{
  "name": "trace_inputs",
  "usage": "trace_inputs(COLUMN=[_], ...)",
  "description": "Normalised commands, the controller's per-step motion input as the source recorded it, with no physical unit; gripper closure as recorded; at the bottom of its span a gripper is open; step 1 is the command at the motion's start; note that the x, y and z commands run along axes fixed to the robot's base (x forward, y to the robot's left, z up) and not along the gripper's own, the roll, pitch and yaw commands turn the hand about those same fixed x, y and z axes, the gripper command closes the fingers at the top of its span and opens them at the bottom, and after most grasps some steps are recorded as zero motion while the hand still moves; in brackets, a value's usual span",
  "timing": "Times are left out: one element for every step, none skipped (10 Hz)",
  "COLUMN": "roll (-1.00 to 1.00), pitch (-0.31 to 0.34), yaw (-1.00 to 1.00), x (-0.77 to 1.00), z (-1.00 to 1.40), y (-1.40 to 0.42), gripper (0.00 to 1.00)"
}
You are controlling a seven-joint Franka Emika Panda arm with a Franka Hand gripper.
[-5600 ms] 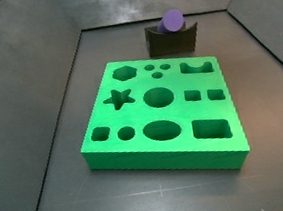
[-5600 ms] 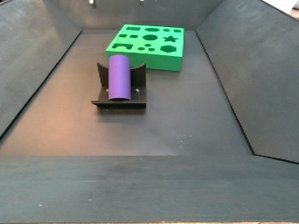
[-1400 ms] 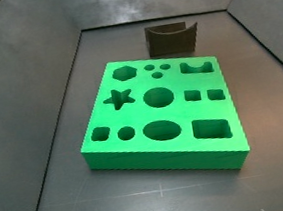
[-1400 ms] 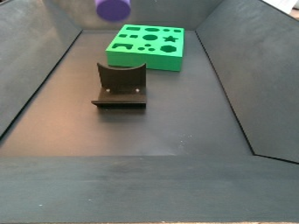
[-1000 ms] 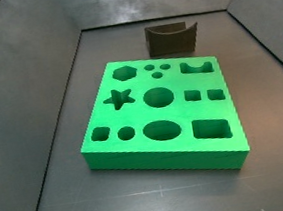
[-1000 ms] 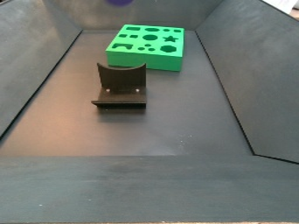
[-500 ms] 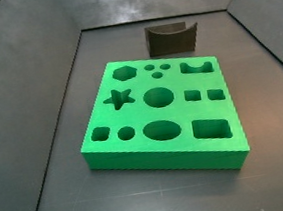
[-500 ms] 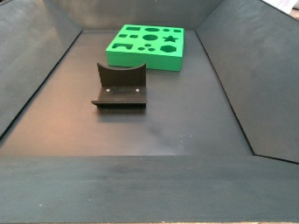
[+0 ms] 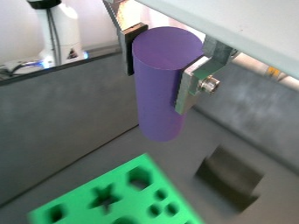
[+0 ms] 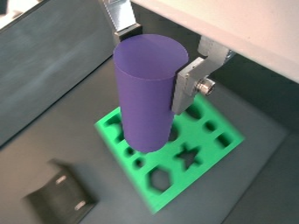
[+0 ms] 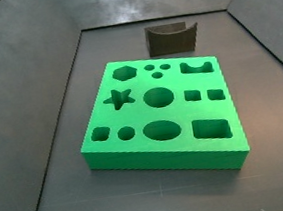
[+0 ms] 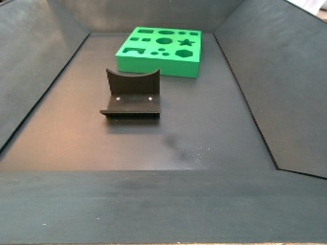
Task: Pick up the round object. Move up. Place the round object on the fixture. Regrasp the round object. Move to above the board. Insert the round object.
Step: Move to above the board, then insert the round object.
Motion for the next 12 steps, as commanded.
trace_inputs(roll=[-0.81,-0.58,-0.32,-0.21,0.0,0.0,-0.01,0.0,0.0,0.0,0.0,0.0], pitch=[-0.069,-0.056,-0.043,-0.035,-0.033,-0.133,-0.183,-0.207,-0.23,-0.211,-0.186,-0.186], yaw=[-0.12,-0.07,-0.02,-0.02,0.0,0.0,-0.05,-0.03,0.0,-0.01,-0.03,-0.01], x=[-0.16,-0.1,-0.06,-0.04,-0.03,-0.11,0.02,0.11,0.16,0.23,0.29,0.3], z=[0.04,0.02,0.0,0.0,0.0,-0.13,-0.39,-0.55,-0.69,-0.69,-0.65,-0.62], y=[-0.15,-0.06,-0.01,-0.01,0.0,0.0,-0.06,-0.09,-0.13,-0.12,-0.08,-0.06], gripper=[1.0,1.0,1.0,1.0,1.0,1.0,1.0,1.0,1.0,1.0,1.0,1.0])
